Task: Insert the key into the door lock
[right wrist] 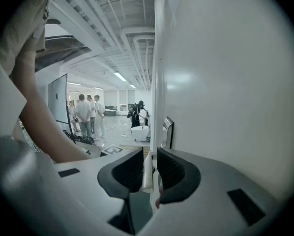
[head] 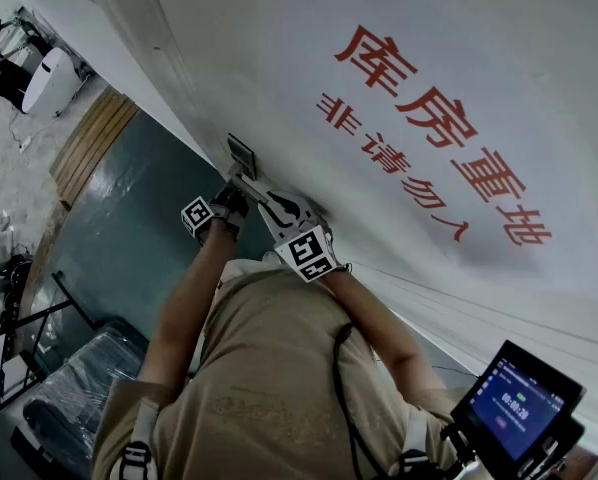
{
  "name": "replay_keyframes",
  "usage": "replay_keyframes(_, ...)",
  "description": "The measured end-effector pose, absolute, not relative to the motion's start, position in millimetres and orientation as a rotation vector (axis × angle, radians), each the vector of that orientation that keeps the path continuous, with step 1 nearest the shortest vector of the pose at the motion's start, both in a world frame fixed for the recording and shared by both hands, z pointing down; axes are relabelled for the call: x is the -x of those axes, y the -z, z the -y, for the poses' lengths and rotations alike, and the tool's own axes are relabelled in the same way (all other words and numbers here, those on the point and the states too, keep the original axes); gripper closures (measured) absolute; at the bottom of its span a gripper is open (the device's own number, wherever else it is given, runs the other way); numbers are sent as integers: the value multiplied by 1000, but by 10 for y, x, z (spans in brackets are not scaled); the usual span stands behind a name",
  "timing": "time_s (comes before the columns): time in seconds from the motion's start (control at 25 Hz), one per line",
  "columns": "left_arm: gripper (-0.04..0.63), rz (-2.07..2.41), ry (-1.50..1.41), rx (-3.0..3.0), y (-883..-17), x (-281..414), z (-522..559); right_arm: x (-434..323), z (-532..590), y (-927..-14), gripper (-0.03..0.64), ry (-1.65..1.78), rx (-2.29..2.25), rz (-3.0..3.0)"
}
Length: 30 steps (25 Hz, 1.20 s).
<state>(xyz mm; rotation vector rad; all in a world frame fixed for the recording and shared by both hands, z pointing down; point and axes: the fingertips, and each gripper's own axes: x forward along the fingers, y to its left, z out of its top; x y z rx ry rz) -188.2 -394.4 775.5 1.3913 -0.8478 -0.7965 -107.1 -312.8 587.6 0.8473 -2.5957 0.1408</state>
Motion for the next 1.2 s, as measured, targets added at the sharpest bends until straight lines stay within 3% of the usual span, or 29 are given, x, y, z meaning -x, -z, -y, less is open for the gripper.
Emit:
replay_keyframes(0.6, 563, 867, 805, -1399, -7732, 1875, 3957, 1109, 3129, -5909, 540, -145, -826, 2596)
replay_keyframes(0.88, 561, 943, 678, -1506, -7694, 1857, 3969, 1137, 3116, -5924, 540, -147, -819, 2594)
replay_keyframes(1.2, 563, 872, 831, -1369, -7769, 1882, 3977, 1153, 3110, -5927, 540, -147, -820, 2595)
